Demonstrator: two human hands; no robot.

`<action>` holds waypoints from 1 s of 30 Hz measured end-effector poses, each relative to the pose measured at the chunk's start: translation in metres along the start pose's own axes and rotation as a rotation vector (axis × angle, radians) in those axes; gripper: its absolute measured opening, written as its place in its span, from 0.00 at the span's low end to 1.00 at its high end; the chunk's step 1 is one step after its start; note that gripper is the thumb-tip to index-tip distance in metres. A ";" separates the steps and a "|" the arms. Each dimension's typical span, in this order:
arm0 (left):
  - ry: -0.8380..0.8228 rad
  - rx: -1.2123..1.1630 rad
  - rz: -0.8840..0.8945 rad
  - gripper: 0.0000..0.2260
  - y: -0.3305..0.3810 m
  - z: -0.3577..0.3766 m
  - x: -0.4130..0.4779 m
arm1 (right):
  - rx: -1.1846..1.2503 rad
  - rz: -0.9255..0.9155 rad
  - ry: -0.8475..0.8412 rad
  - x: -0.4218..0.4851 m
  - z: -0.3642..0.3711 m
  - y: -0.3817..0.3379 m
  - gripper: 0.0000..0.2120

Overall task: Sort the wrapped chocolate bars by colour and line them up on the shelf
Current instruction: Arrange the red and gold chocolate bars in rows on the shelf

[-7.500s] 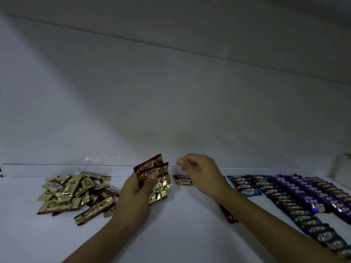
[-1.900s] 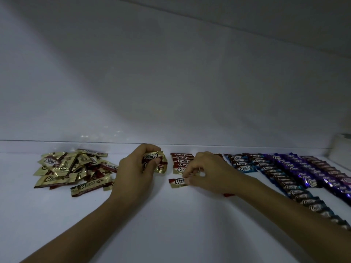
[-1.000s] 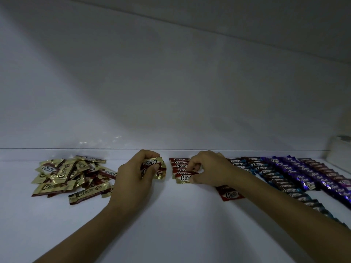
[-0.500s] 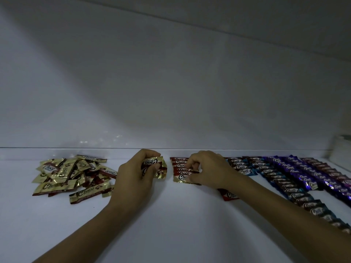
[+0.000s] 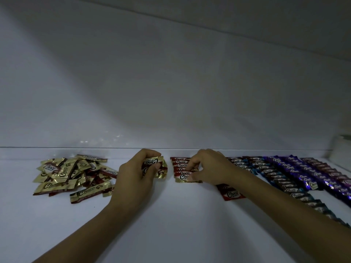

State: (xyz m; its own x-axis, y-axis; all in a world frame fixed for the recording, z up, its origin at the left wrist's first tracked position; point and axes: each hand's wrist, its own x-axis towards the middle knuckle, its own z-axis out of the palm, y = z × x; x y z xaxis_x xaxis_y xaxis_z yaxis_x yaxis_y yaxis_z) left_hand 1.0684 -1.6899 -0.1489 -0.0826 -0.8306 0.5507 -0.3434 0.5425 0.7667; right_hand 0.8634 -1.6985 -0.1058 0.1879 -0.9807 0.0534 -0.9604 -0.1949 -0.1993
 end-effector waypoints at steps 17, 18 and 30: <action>0.002 0.005 -0.022 0.11 -0.002 0.000 0.000 | 0.060 0.066 0.069 0.008 0.002 0.007 0.05; 0.005 0.004 -0.022 0.11 -0.001 0.000 0.000 | 0.058 0.064 0.062 0.009 0.002 0.007 0.05; -0.002 0.010 -0.012 0.10 -0.003 0.000 0.001 | -0.079 -0.022 0.080 0.020 0.000 0.010 0.02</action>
State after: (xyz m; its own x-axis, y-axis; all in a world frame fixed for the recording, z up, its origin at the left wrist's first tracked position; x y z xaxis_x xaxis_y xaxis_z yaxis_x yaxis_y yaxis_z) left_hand 1.0688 -1.6919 -0.1508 -0.0801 -0.8372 0.5410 -0.3536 0.5313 0.7698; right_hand 0.8579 -1.7202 -0.1069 0.1951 -0.9714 0.1357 -0.9700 -0.2115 -0.1194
